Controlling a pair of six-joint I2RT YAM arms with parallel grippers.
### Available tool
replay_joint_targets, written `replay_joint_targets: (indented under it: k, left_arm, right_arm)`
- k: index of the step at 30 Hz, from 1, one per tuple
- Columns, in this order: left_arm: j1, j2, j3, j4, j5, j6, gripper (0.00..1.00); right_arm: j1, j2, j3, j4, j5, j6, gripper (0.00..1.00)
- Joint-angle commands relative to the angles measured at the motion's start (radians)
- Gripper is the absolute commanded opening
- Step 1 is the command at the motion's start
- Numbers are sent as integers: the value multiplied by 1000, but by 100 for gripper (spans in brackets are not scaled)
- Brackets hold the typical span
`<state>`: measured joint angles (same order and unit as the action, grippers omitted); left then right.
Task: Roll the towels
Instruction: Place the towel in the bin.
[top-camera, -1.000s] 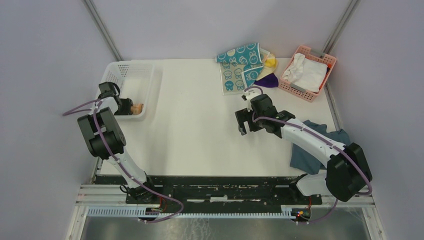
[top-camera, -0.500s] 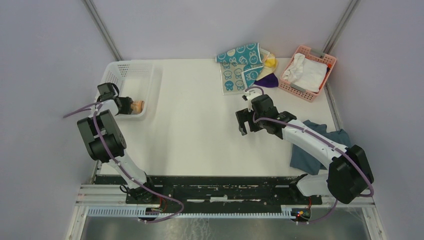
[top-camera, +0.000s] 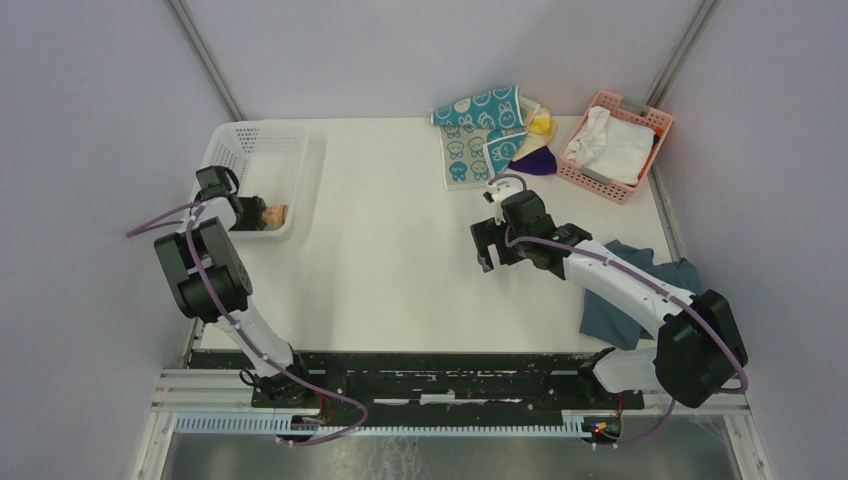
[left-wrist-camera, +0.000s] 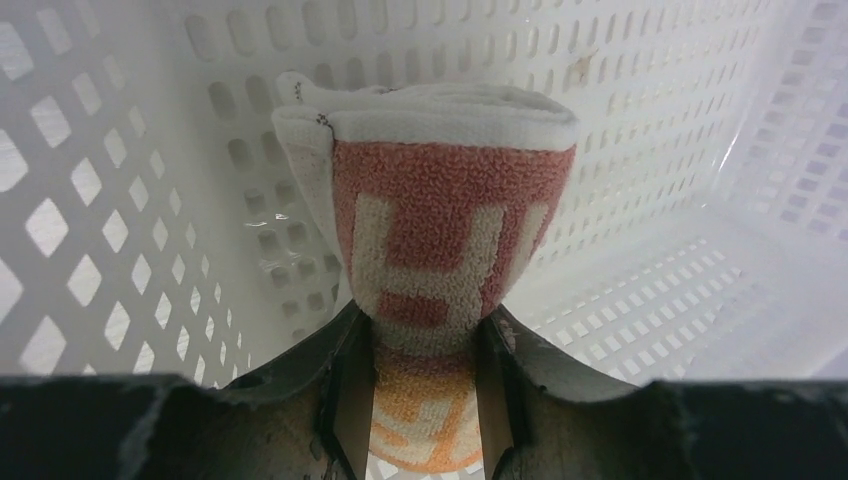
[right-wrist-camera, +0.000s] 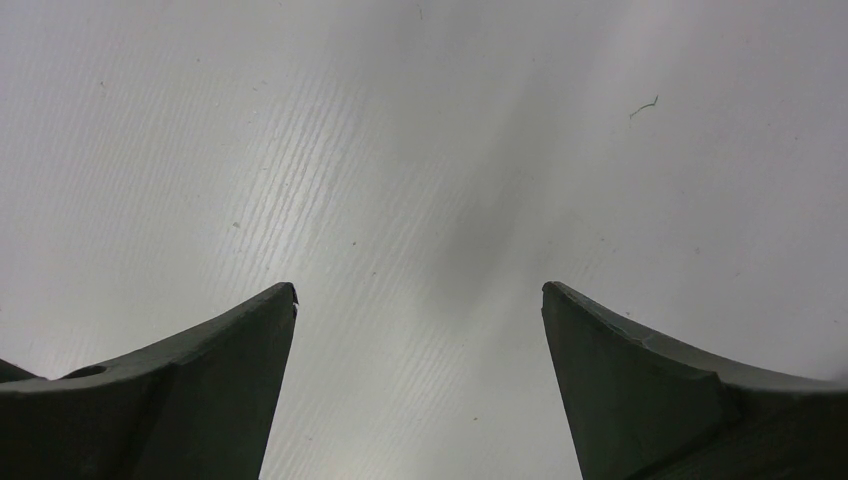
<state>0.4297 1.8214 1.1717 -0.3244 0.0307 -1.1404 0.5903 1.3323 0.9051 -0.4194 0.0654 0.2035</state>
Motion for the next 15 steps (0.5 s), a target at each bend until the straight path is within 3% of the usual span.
replay_joint_targets:
  k: [1, 15]
  left_arm:
    - [4, 38, 57, -148, -59, 56, 44]
    - [3, 13, 118, -218, -93, 55, 57]
  right_arm:
    - [7, -40, -1, 37, 25, -8, 100]
    - [19, -73, -6, 41, 43, -10, 100]
